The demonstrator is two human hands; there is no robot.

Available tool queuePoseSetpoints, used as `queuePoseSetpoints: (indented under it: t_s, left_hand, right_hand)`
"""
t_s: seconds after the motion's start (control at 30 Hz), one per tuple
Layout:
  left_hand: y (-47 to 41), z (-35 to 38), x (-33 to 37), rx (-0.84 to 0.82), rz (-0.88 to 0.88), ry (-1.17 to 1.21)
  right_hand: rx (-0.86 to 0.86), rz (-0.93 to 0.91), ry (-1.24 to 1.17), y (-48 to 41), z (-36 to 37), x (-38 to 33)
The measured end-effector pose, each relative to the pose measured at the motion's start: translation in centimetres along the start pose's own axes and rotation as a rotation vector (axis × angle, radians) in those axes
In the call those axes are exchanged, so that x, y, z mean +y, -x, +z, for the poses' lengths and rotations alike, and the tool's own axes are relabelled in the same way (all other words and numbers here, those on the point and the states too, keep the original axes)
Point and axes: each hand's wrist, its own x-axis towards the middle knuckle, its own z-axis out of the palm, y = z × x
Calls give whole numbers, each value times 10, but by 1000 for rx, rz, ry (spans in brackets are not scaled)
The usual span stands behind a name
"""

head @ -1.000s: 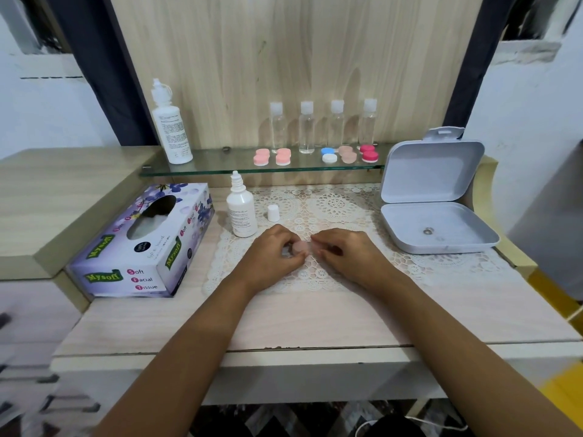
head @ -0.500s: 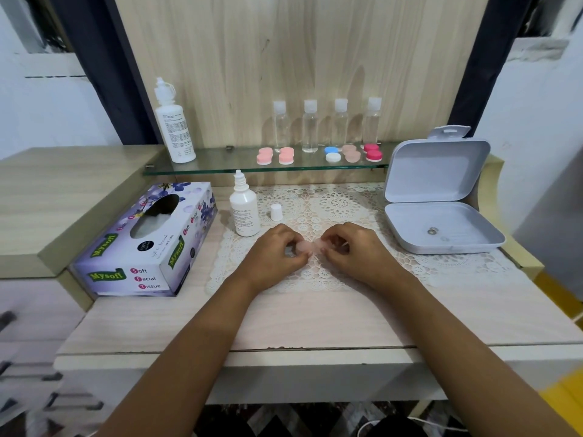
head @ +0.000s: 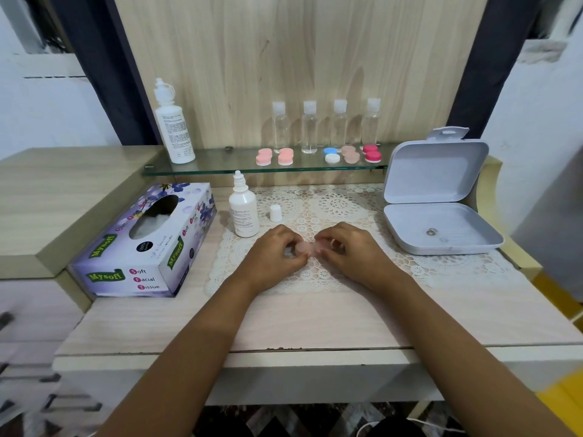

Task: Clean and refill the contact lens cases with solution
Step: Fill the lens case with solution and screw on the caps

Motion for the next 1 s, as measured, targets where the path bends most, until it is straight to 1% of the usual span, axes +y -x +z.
queuePoseSetpoints:
  t_s: [0.13,0.3,0.43,0.57,0.67,0.77,0.87,0.93,1.0]
  left_hand:
    - [0,0,-1,1,4,-15]
    - [1,0,0,2,14,-18]
    - [0,-1,-1,3,15,-16]
    - [1,-1,-1,-4,15,-10]
    - [1,-1,-1,-8,15,-14]
    - [1,-1,-1,-6,18,-14]
    - [1,-1,-1,-5,19,-21]
    - [1,-1,-1,-7,17,-25]
    - [1,-1,-1,-10,18,-28]
  right_hand:
    - [-16,41,36,-1,1,-2]
    - [-19,66,-42,4,-2,-2]
    - [-26,89,-25,2,-1,0]
    - [24,121,10,0,-3,3]
    - [32,104,-7,1,-3,3]
    - [-14,3,-42,4,-2,-1]
    - [-58,-76,13,4,-2,-1]
    - [-57,-72,18,3,-2,0]
    - [-32,-26,-8,3,-2,1]
